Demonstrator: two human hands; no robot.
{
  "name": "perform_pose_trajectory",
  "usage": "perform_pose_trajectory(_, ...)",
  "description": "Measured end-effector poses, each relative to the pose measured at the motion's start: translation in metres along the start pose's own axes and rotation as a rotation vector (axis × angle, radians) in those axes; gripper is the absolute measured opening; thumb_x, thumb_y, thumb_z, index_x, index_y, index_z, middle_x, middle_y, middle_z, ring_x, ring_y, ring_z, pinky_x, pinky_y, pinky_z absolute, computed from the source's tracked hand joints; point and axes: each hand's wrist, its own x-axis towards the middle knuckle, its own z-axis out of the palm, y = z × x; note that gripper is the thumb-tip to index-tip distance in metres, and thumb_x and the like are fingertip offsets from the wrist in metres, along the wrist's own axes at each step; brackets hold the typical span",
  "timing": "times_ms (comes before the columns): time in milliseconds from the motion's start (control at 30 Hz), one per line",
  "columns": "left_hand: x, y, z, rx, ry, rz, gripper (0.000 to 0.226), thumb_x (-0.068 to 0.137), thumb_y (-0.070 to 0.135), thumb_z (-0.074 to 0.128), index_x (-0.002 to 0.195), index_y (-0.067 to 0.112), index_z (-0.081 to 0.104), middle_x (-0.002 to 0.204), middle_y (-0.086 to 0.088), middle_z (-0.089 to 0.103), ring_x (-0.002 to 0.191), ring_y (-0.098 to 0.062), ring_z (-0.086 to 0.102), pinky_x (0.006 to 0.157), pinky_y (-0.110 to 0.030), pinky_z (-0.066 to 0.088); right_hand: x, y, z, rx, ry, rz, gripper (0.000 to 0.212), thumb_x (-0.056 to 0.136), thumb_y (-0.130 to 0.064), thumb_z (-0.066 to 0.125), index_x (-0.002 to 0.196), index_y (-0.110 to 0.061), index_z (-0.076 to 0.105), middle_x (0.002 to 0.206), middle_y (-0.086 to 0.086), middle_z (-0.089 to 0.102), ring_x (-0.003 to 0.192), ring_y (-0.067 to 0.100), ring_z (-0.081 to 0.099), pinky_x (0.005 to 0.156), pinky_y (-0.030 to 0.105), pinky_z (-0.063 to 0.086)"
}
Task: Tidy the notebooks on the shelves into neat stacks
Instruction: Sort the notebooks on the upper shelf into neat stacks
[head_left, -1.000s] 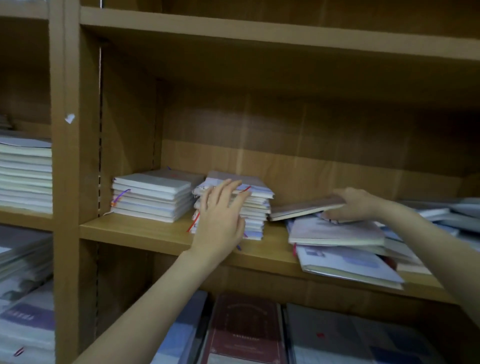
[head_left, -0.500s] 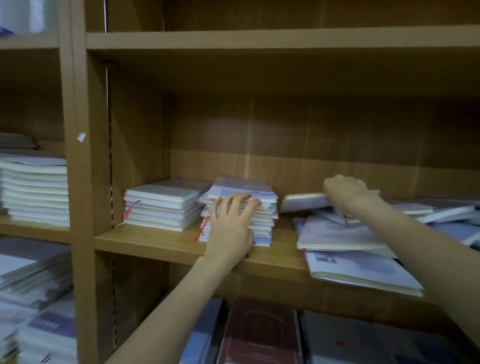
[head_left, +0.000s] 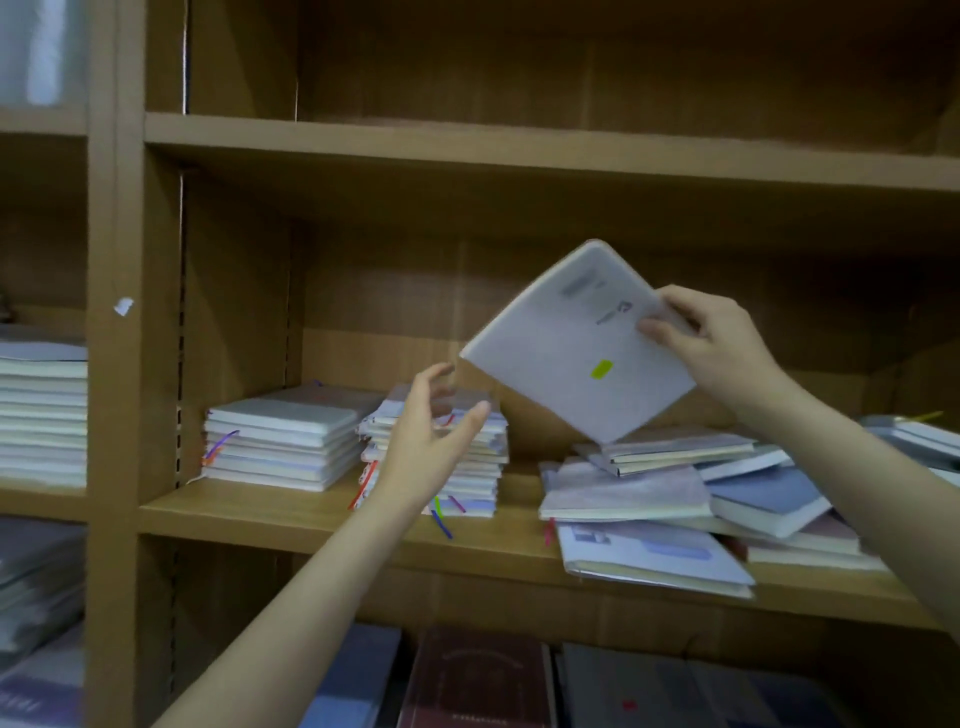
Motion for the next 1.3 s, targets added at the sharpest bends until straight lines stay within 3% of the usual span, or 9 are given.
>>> perform_pose_trajectory(200, 0.011, 0.023, -0.010, -0.252, 0.126, 0.091, 0.029, 0.080, -0.004, 0.066, 0.104, 0.011, 0.063, 0.086, 0.002, 0.065, 0.073, 0.003, 0.061, 0.068, -0.014, 0.050, -0.001, -0.024, 0.017, 0.069, 0.123, -0.179, 0.023, 0.086, -0.009, 0.063, 0.104, -0.023, 0.067, 0.098, -0.015, 0.060, 0.099, 0.012, 0.041, 0.079, 0.015, 0.033)
perform_pose_trajectory(333, 0.022, 0.014, -0.034, 0.159, 0.297, 0.304, 0.030, 0.081, -0.005, 0.063, 0.102, 0.016, 0.068, 0.104, -0.003, 0.062, 0.097, -0.004, 0.057, 0.086, -0.011, 0.042, 0.013, -0.012, 0.045, -0.298, -0.116, -0.170, 0.034, 0.096, -0.013, 0.048, 0.127, -0.023, 0.058, 0.126, 0.000, 0.055, 0.117, 0.026, 0.041, 0.097, 0.033, 0.032)
perform_pose_trajectory(400, 0.029, 0.000, -0.044, 0.494, 0.174, 0.181, 0.037, 0.083, -0.008, 0.056, 0.108, 0.016, 0.068, 0.119, -0.006, 0.059, 0.109, -0.015, 0.054, 0.090, -0.015, 0.039, 0.009, 0.001, 0.049, -0.467, -0.385, -0.025, 0.039, 0.097, -0.019, 0.046, 0.135, -0.027, 0.047, 0.139, 0.003, 0.045, 0.128, 0.029, 0.037, 0.107, 0.048, 0.030)
perform_pose_trajectory(533, 0.034, -0.017, -0.049, 0.793, -0.122, -0.067, 0.044, 0.085, -0.002, 0.047, 0.122, 0.019, 0.060, 0.138, -0.007, 0.048, 0.129, -0.025, 0.041, 0.105, -0.035, 0.030, -0.014, 0.028, 0.024, -0.402, -0.681, 0.229, 0.046, 0.092, -0.038, 0.054, 0.134, -0.021, 0.047, 0.142, 0.002, 0.044, 0.130, 0.020, 0.040, 0.103, 0.030, 0.031)
perform_pose_trajectory(667, 0.014, -0.010, -0.014, 0.904, -0.171, 0.297, 0.038, 0.080, 0.018, 0.048, 0.116, 0.020, 0.060, 0.138, -0.005, 0.044, 0.137, -0.026, 0.027, 0.111, -0.051, 0.012, -0.036, 0.046, 0.009, -0.288, -0.931, 0.361, 0.065, 0.077, -0.059, 0.060, 0.135, -0.034, 0.043, 0.146, -0.009, 0.034, 0.135, 0.013, 0.030, 0.107, 0.029, 0.025)
perform_pose_trajectory(733, 0.003, -0.007, 0.008, 0.776, -0.260, 0.504, 0.042, 0.073, 0.028, 0.041, 0.104, 0.015, 0.066, 0.124, -0.009, 0.055, 0.125, -0.028, 0.044, 0.105, -0.046, 0.029, -0.043, 0.047, 0.007, -0.258, -0.974, 0.347, 0.068, 0.075, -0.058, 0.063, 0.136, -0.038, 0.039, 0.147, -0.013, 0.030, 0.138, 0.010, 0.025, 0.107, 0.026, 0.021)
perform_pose_trajectory(833, -0.012, -0.008, 0.035, 0.605, -0.510, 0.457, 0.050, 0.074, 0.041, 0.040, 0.109, 0.015, 0.065, 0.122, -0.005, 0.056, 0.115, -0.018, 0.050, 0.099, -0.017, 0.029, -0.049, 0.045, 0.006, -0.322, -1.047, 0.308, 0.072, 0.077, -0.053, 0.065, 0.140, -0.037, 0.034, 0.149, -0.015, 0.026, 0.139, 0.008, 0.021, 0.105, 0.021, 0.017)
perform_pose_trajectory(1067, -0.027, -0.019, 0.053, 0.478, -0.628, 0.247, 0.086, 0.064, 0.069, 0.053, 0.137, 0.025, 0.040, 0.133, 0.015, 0.040, 0.123, 0.002, 0.035, 0.096, -0.003, 0.021, -0.066, 0.057, 0.000, -0.409, -0.508, 0.069, 0.038, 0.086, -0.049, 0.055, 0.115, -0.027, 0.066, 0.119, -0.004, 0.064, 0.107, 0.014, 0.057, 0.089, 0.034, 0.047)
perform_pose_trajectory(1300, -0.032, -0.014, 0.049, 0.401, -0.606, 0.209, 0.086, 0.057, 0.069, 0.058, 0.131, 0.044, 0.021, 0.135, 0.024, 0.031, 0.125, 0.011, 0.027, 0.098, 0.003, 0.016, -0.059, 0.072, -0.009, -0.549, -0.334, 0.084, 0.040, 0.088, -0.055, 0.044, 0.099, -0.021, 0.061, 0.090, 0.003, 0.064, 0.088, 0.026, 0.059, 0.071, 0.039, 0.048)
